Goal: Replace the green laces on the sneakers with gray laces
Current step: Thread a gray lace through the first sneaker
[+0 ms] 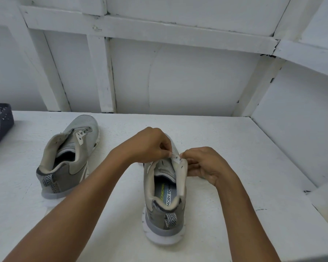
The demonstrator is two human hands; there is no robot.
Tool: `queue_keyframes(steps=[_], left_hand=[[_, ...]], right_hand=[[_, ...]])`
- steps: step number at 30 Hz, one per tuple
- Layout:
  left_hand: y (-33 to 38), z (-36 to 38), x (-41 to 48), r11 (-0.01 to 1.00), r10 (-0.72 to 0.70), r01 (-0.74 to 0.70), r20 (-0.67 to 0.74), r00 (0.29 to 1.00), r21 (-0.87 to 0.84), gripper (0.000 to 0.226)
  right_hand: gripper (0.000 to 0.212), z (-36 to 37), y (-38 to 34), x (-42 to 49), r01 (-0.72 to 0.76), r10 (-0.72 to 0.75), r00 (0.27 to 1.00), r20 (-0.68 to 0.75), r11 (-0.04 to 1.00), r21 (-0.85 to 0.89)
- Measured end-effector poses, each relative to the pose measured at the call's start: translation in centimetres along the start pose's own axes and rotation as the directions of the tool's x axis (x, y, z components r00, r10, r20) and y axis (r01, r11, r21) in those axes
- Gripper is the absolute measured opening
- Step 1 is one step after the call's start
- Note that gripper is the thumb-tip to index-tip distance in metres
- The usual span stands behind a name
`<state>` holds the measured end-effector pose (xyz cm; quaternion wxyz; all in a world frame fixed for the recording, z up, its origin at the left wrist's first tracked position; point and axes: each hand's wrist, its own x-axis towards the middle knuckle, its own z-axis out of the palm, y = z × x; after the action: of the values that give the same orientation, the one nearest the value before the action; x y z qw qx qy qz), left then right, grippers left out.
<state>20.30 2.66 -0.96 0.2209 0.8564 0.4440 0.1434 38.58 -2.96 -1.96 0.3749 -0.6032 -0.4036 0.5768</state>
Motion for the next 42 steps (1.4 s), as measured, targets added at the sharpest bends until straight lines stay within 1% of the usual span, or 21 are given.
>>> queue_keyframes(steps=[6,12,16,19,24,26,28,30,31,32,33,34,35,36,37,38,39,40,41,42], left_hand=[[0.5,0.9,0.4,0.998,-0.031,0.030,0.000,1.000,0.053,0.012],[0.7,0.9,0.5,0.988,-0.044,0.041,0.016,0.999,0.152,0.014],[0.8,1.0,0.7,0.983,-0.048,0.041,0.037,0.998,0.176,0.015],[1.0,1.1,0.7,0.987,-0.042,0.032,0.057,0.997,0.158,0.016],[0.9,1.2,0.7,0.997,-0.022,0.017,0.074,0.997,0.071,0.012],[0.8,1.2,0.6,0.999,-0.015,0.013,0.067,0.998,0.038,0.009],[0.7,1.0,0.4,1.000,-0.022,0.023,0.054,0.998,-0.021,0.008],[0.5,0.6,0.1,0.997,-0.032,0.034,0.029,0.999,-0.069,0.017],[0.4,0.4,0.0,0.997,-0.038,0.039,0.010,0.999,-0.071,0.020],[0.2,0.2,-0.1,0.997,-0.045,0.044,-0.017,0.999,-0.061,0.020],[0.1,0.1,-0.1,0.997,-0.057,0.054,-0.049,0.997,-0.047,0.021],[-0.1,-0.1,-0.2,0.997,-0.071,0.068,-0.083,0.994,-0.034,0.021],[-0.4,-0.2,-0.2,0.996,-0.087,0.085,-0.113,0.990,-0.022,0.023],[-0.6,-0.3,-0.3,0.995,-0.103,0.103,-0.137,0.985,-0.010,0.024],[-1.0,-0.4,-0.3,0.993,-0.117,0.119,-0.153,0.981,0.003,0.023],[-1.3,-0.5,-0.4,0.991,-0.127,0.131,-0.167,0.978,0.012,0.023],[-1.6,-0.6,-0.4,0.990,-0.137,0.141,-0.180,0.974,0.012,0.022],[-1.9,-0.9,-0.5,0.989,-0.146,0.151,-0.199,0.969,0.006,0.022],[-2.3,-1.1,-0.5,0.987,-0.156,0.160,-0.219,0.963,-0.001,0.021],[-2.5,-1.3,-0.5,0.986,-0.166,0.169,-0.239,0.957,-0.007,0.021]], right_hand=[[0.009,-0.1,0.2,0.0,0.016,-0.016,1.000,0.006,1.000,0.011],[0.011,-0.1,0.3,0.1,0.029,-0.030,0.999,0.017,1.000,0.010],[0.015,-0.3,0.2,0.3,0.038,-0.037,0.999,0.034,0.999,-0.015],[0.014,-0.4,0.3,0.5,0.039,-0.038,0.998,0.045,0.999,-0.020],[0.010,-0.8,0.7,1.3,0.043,-0.040,0.995,0.087,0.999,-0.033],[0.014,-0.7,1.1,1.8,0.056,-0.046,0.992,0.114,0.995,-0.086],[0.018,-0.6,1.4,2.3,0.072,-0.063,0.992,0.106,0.994,-0.080],[0.020,-0.8,1.4,2.5,0.077,-0.076,0.996,0.045,0.997,-0.015],[0.021,-1.0,1.3,2.5,0.076,-0.077,0.997,0.013,0.995,0.057],[0.022,-1.2,1.2,2.6,0.075,-0.074,0.997,-0.011,0.982,0.172],[0.022,-1.5,1.2,2.8,0.067,-0.063,0.998,-0.024,0.943,0.326],[0.022,-1.8,1.2,2.9,0.052,-0.045,0.999,-0.027,0.874,0.483],[0.023,-2.2,1.3,3.1,0.041,-0.027,0.999,-0.032,0.796,0.603],[0.024,-2.5,1.5,3.3,0.034,-0.008,0.999,-0.042,0.740,0.671],[0.024,-2.7,1.7,3.5,0.027,0.012,0.999,-0.052,0.730,0.683],[0.022,-3.0,1.9,3.5,0.024,0.025,0.997,-0.067,0.763,0.646],[0.020,-3.2,2.1,3.4,0.029,0.022,0.996,-0.085,0.831,0.556],[0.018,-3.3,2.2,3.2,0.036,0.002,0.996,-0.090,0.911,0.411],[0.017,-3.4,2.3,2.9,0.036,-0.022,0.998,-0.062,0.972,0.234],[0.017,-3.3,2.4,2.6,0.036,-0.036,0.999,-0.002,0.998,0.056]])
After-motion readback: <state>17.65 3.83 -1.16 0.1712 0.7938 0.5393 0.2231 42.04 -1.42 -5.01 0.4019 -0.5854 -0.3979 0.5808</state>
